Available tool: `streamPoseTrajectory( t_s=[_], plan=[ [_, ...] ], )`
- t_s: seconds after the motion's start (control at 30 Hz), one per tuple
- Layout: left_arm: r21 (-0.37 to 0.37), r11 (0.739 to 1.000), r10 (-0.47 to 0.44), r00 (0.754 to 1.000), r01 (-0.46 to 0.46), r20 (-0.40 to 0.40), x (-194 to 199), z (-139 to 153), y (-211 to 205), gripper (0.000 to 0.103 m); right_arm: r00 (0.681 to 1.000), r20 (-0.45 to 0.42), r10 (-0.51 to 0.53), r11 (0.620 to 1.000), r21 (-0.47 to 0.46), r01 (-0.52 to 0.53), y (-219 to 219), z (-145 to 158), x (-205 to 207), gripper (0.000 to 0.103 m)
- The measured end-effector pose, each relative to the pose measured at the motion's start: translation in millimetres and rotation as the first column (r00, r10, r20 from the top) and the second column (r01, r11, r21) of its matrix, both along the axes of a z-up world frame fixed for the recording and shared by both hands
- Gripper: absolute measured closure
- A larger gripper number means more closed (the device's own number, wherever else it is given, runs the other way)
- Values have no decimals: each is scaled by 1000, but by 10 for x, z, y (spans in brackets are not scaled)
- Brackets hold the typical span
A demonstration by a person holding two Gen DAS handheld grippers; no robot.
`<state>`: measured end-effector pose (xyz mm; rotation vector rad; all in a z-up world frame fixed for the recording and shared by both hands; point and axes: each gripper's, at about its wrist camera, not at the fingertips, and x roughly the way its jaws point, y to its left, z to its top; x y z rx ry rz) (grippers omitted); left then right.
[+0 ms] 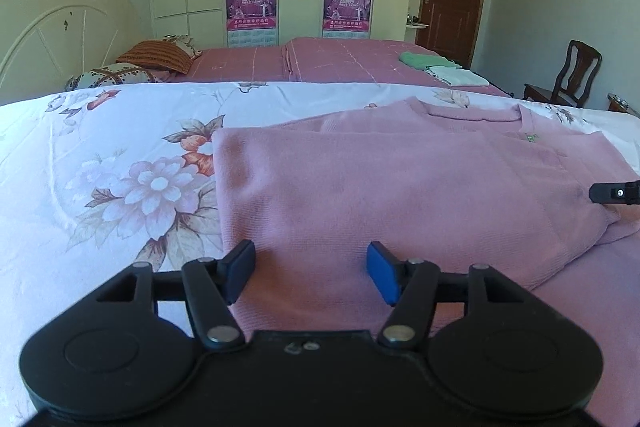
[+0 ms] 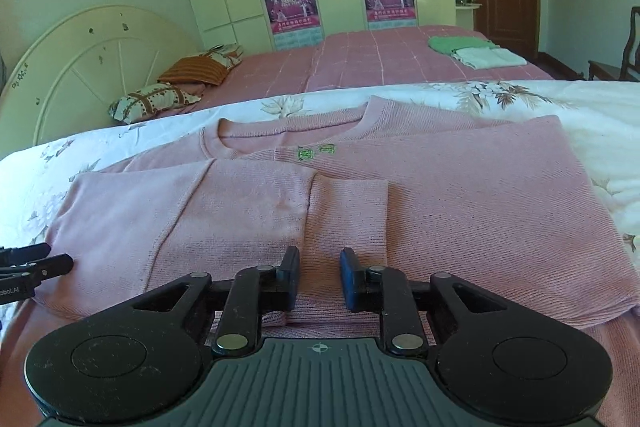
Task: Fold small clothes
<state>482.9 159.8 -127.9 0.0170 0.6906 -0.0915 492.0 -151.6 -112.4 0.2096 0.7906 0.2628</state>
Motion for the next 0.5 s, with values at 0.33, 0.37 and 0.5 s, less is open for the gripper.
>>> streamPoseTrajectory(
  t_s=[0.33, 0.37, 0.5],
  plan=[
    [29, 999, 32, 999, -33, 39, -195, 99, -474, 37, 999, 34, -20, 999, 30, 19, -492, 95, -198, 81],
    [24, 999, 20, 999, -21, 50, -197, 119, -578, 37, 998, 49, -43, 998, 46, 41, -612, 123, -234, 81],
    [6, 999, -44, 997, 44, 69, -131, 138, -972, 37, 991, 62, -118, 992, 59, 115, -1090, 154, -276, 81]
  ],
)
